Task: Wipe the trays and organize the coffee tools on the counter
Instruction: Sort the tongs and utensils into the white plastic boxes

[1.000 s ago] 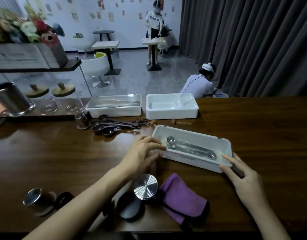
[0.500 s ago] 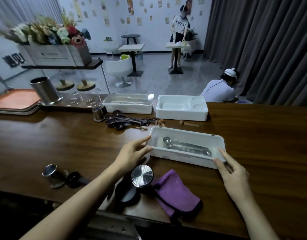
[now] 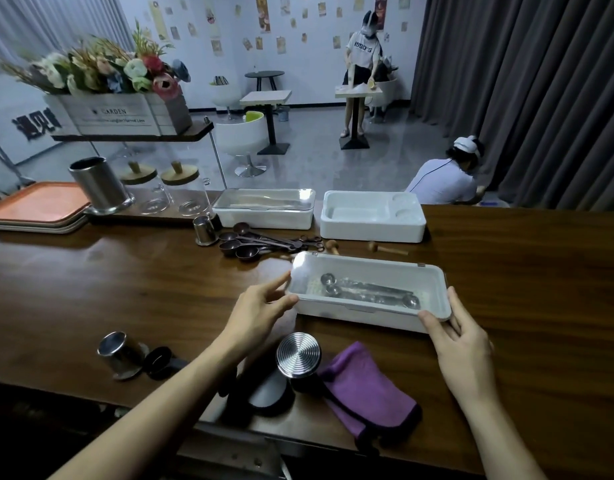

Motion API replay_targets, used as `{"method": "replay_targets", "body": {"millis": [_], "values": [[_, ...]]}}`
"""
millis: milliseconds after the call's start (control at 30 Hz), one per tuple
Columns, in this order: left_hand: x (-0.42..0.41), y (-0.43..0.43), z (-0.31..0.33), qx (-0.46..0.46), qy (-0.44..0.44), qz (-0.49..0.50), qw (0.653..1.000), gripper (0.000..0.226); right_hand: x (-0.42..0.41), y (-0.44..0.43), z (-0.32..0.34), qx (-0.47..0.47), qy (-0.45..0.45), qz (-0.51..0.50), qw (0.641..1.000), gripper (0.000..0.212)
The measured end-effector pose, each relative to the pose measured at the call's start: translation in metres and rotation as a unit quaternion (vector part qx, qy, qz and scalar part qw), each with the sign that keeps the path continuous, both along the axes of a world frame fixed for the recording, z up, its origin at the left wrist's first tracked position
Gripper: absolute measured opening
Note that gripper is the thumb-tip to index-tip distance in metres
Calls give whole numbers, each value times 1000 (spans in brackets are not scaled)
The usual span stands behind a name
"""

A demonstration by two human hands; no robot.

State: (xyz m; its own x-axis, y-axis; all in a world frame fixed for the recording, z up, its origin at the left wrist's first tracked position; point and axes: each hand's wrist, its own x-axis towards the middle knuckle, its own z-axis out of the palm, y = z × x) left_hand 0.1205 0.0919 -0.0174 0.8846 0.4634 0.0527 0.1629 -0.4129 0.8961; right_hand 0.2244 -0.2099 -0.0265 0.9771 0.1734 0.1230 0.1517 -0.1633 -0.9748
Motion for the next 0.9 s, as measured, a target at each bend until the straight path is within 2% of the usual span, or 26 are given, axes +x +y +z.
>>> {"method": "replay_targets", "body": {"millis": [133, 233, 433, 567, 733, 833, 900], "values": [[-4, 25, 11, 8, -24, 14, 1000, 63, 3, 25, 14, 18, -6, 13, 1000, 81], [-8, 53, 20, 15, -44, 17, 999, 63, 3, 52, 27, 24, -28, 22, 999, 76], [-5, 132, 45, 2, -59, 14, 998, 93, 3, 120, 59, 5, -57, 43, 997, 62], [6, 182, 64, -9, -70, 5, 997, 72, 8, 168, 80, -3, -72, 40, 997, 59], [31, 238, 79, 41, -60, 4, 997, 81, 28, 224, 95, -11, -75, 61, 995, 43], [49, 259, 81, 43, -54, 14, 998, 75, 49, 251, 100, -60, -97, 64, 991, 30], [59, 258, 81, 80, -46, 34, 995, 63, 64, 259, 100, -79, -97, 59, 990, 27]]}}
